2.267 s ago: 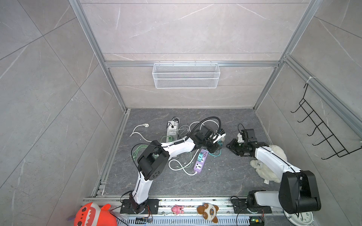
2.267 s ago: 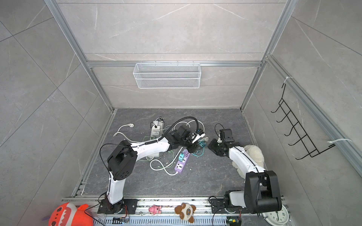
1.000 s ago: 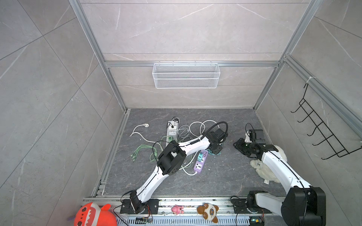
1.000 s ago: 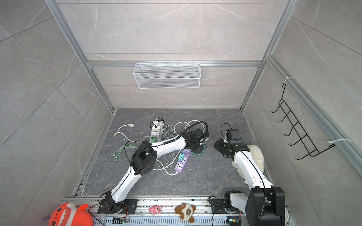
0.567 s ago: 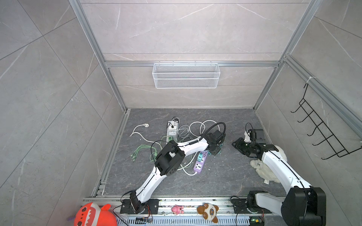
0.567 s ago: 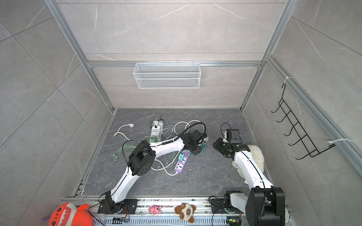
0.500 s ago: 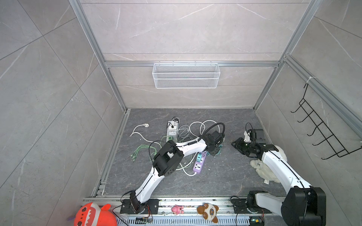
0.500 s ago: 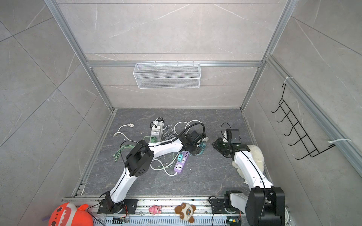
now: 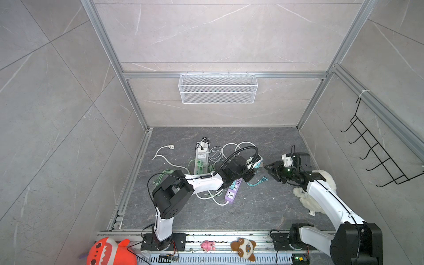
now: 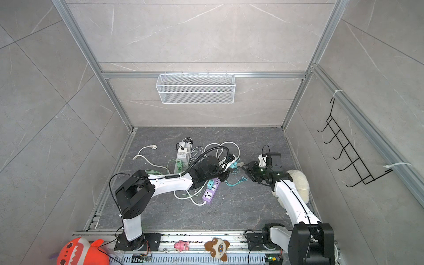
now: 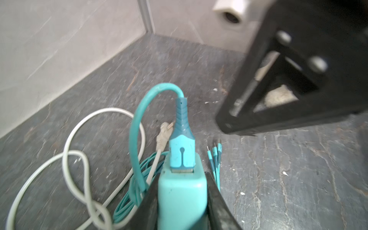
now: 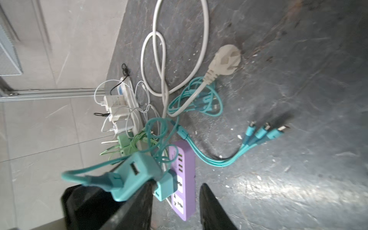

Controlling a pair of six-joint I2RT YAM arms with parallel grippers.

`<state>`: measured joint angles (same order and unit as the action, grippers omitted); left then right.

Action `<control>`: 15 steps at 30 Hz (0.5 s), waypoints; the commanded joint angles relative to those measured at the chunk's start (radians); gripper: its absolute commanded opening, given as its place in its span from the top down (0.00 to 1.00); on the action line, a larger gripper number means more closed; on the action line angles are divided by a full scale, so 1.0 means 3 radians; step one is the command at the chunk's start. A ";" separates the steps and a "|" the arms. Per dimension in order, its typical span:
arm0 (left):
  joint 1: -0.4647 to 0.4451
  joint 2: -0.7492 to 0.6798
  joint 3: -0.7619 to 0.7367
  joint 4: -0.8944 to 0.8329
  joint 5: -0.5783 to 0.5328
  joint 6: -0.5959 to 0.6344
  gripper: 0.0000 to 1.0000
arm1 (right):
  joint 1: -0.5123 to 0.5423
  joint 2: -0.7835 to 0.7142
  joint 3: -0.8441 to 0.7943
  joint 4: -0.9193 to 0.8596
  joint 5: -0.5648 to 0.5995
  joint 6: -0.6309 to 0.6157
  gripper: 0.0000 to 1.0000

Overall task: Insert the plug
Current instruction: 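Lift the teal charger with left gripper toward the right gripper while right approaches, then grasp the teal charger with right gripper from the left gripper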

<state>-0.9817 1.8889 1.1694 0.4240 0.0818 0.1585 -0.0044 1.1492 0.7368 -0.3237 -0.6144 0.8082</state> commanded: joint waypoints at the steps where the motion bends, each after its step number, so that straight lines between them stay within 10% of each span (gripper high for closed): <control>1: 0.0014 -0.0241 -0.0021 0.0428 0.0457 0.0193 1.00 | -0.0009 -0.0161 0.0191 -0.0045 -0.0253 -0.0388 0.57; 15: 0.0622 -0.0414 0.0262 -0.0439 0.3154 -0.0293 1.00 | -0.0012 -0.0775 0.0165 -0.0231 -0.0953 -0.1530 0.53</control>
<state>-0.8127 1.8069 1.1835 0.3523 0.7963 0.0853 -0.0109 0.9409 0.7830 -0.4160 -0.8112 0.4194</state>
